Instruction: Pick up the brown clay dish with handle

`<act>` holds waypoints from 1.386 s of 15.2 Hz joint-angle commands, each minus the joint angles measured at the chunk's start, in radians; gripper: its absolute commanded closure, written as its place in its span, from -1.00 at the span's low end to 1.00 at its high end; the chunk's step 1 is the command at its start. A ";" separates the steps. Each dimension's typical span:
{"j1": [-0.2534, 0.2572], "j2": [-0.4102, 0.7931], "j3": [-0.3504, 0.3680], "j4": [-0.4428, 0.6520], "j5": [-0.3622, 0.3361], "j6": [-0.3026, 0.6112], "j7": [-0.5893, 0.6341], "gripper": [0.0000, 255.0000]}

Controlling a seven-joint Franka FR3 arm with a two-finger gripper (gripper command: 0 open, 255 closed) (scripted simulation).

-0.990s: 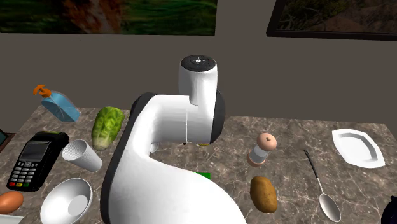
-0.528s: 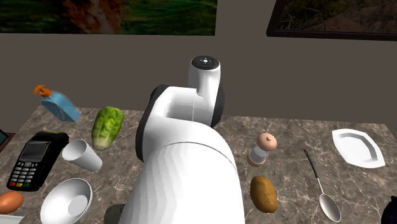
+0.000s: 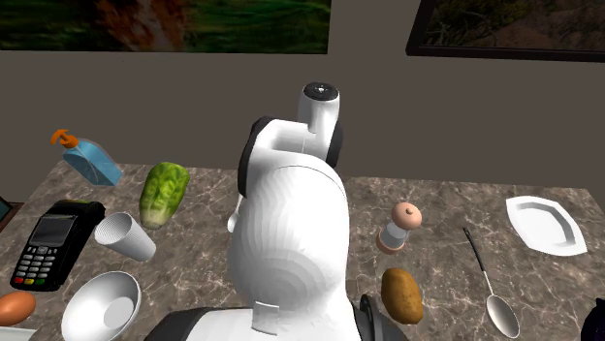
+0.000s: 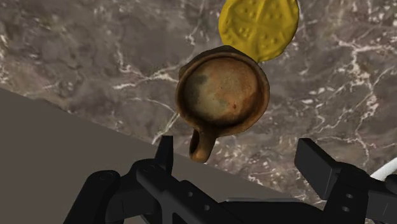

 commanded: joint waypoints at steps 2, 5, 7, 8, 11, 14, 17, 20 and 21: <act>-0.006 0.038 0.004 0.016 0.008 0.025 -0.010 -1.00; -0.007 0.057 0.006 0.004 0.013 0.056 -0.014 -1.00; -0.009 0.075 0.009 -0.005 0.017 0.082 -0.018 -1.00; -0.009 0.075 0.009 -0.005 0.017 0.082 -0.018 -1.00; -0.007 0.075 0.009 -0.007 0.017 0.084 -0.016 1.00; -0.007 0.075 0.009 -0.007 0.017 0.084 -0.016 1.00; -0.007 0.074 0.009 -0.008 0.017 0.084 -0.016 1.00; -0.008 0.068 0.008 -0.002 0.016 0.072 -0.017 1.00; -0.008 0.061 0.007 0.001 0.014 0.062 -0.015 1.00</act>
